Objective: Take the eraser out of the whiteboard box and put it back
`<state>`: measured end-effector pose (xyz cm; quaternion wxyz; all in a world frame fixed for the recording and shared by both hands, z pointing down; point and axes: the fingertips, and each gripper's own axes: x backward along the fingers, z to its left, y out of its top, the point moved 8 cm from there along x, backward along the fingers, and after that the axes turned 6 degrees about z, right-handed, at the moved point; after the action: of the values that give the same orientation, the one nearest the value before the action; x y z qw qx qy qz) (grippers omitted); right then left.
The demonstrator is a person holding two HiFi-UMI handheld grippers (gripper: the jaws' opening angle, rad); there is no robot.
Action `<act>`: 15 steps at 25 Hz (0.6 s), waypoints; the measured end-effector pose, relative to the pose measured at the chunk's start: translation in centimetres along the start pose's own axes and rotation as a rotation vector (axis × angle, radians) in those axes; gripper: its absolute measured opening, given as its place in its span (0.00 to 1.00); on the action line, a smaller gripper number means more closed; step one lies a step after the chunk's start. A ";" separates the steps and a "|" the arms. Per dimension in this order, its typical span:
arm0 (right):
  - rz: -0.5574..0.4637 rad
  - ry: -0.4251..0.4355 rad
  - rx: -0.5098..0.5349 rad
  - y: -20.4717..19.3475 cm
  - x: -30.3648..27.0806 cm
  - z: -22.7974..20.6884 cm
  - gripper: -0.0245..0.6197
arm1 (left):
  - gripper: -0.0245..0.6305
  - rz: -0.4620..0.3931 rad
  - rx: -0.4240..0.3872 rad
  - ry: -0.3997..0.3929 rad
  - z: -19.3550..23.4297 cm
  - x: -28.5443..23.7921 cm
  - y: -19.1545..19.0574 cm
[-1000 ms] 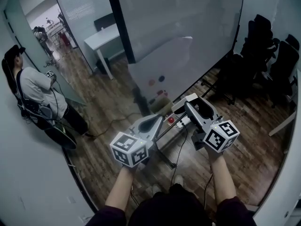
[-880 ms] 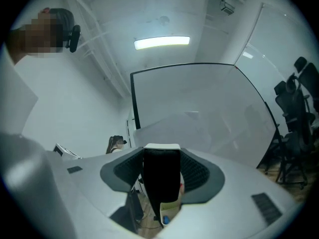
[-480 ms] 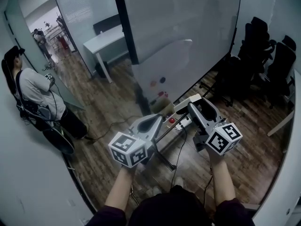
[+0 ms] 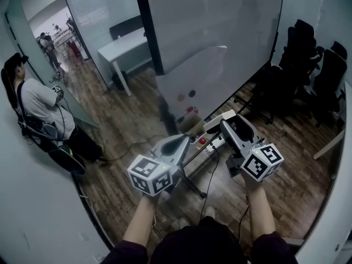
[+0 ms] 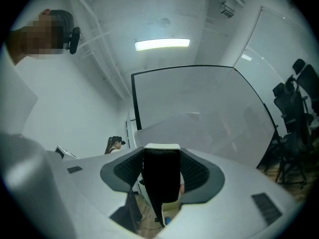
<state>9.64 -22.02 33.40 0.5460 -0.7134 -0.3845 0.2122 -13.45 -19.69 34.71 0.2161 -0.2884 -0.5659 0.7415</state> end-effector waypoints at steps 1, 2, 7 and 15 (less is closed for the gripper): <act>0.001 0.000 0.001 -0.1 -0.1 0.0 0.38 | 0.04 0.002 0.001 0.001 0.1 0.0 -0.1; 0.004 0.000 -0.001 -0.2 -0.2 0.0 0.38 | 0.04 0.004 0.003 0.003 0.2 0.0 -0.1; 0.004 0.008 -0.002 -0.6 -1.2 0.0 0.38 | 0.04 0.012 0.011 0.014 0.8 0.0 -0.5; 0.040 0.019 -0.022 -3.1 -4.4 -0.9 0.38 | 0.04 0.037 0.038 0.056 3.1 -0.4 -2.1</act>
<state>6.61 -25.63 36.04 0.5375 -0.7289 -0.3674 0.2119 -15.27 -21.65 37.38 0.2237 -0.3153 -0.5401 0.7475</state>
